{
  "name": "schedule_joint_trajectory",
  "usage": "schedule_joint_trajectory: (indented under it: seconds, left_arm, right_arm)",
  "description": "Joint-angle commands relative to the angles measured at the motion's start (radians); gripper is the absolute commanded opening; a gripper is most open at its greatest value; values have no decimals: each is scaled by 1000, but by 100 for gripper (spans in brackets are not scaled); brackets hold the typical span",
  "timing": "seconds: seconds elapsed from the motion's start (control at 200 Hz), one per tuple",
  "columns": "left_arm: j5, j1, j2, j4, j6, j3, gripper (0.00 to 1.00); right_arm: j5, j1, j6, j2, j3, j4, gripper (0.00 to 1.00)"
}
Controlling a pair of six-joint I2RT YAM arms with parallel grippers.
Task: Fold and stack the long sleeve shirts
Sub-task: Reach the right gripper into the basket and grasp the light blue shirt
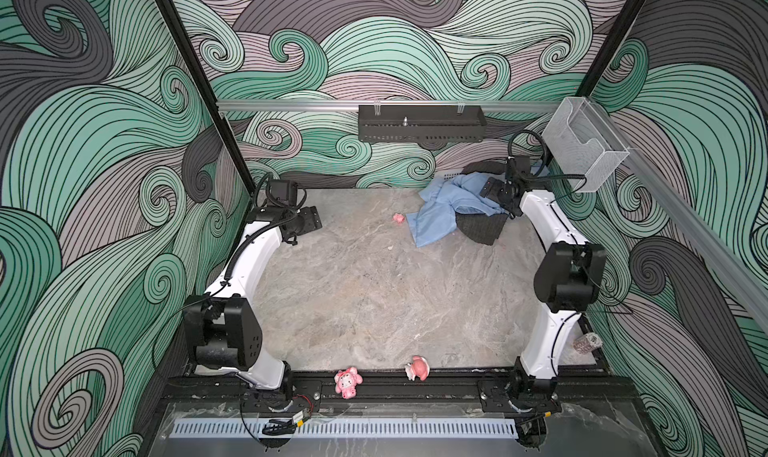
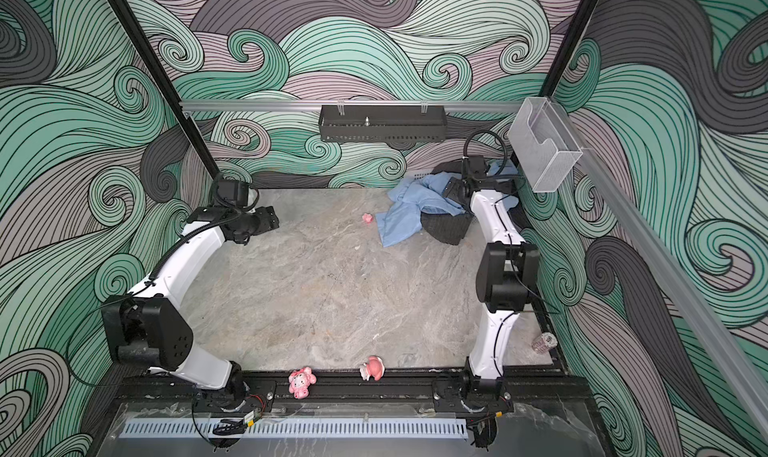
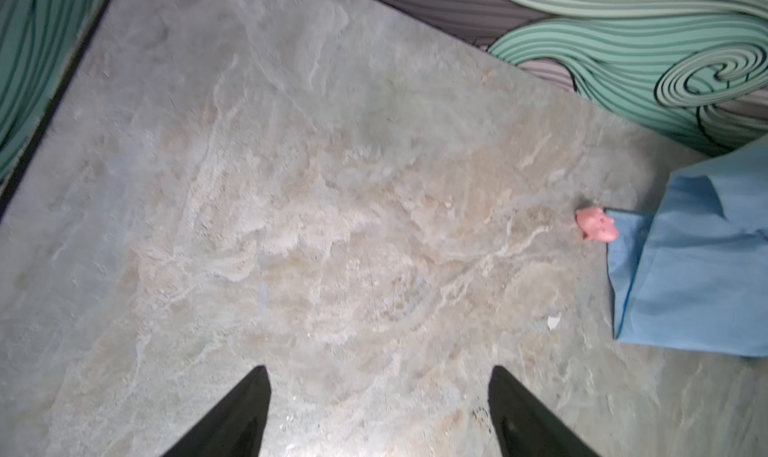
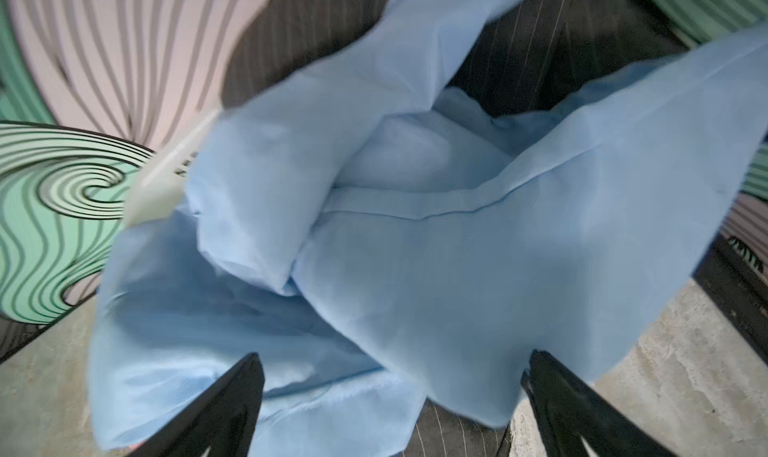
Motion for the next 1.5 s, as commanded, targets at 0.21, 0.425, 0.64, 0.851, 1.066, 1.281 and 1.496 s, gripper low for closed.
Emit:
schedule_joint_trajectory:
  seconds: [0.21, 0.425, 0.64, 0.851, 1.066, 1.281, 1.496]
  left_arm:
    - [92, -10, -23, -12, -30, -18, 88]
    - [136, -10, -20, -2, -29, -20, 88]
    - [162, -10, -38, 8, -25, -22, 86]
    - [173, -10, -161, -48, -4, 1, 82]
    - [153, -10, -394, -14, 2, -75, 82]
    - [133, -10, -550, -51, 5, -97, 82]
    - [75, -10, -657, -75, -4, -138, 83]
  right_arm:
    - [-56, -7, 72, 329, 459, -195, 99]
    - [-63, -3, 119, 523, 723, -263, 97]
    - [-80, 14, 152, 551, 756, -257, 81]
    - [-145, 29, 137, 414, 763, -245, 12]
    - [-176, 75, 55, 108, 720, -242, 0]
    - [-278, 162, -7, -147, 722, -226, 0]
    - [-472, 332, -49, -293, 697, -40, 0]
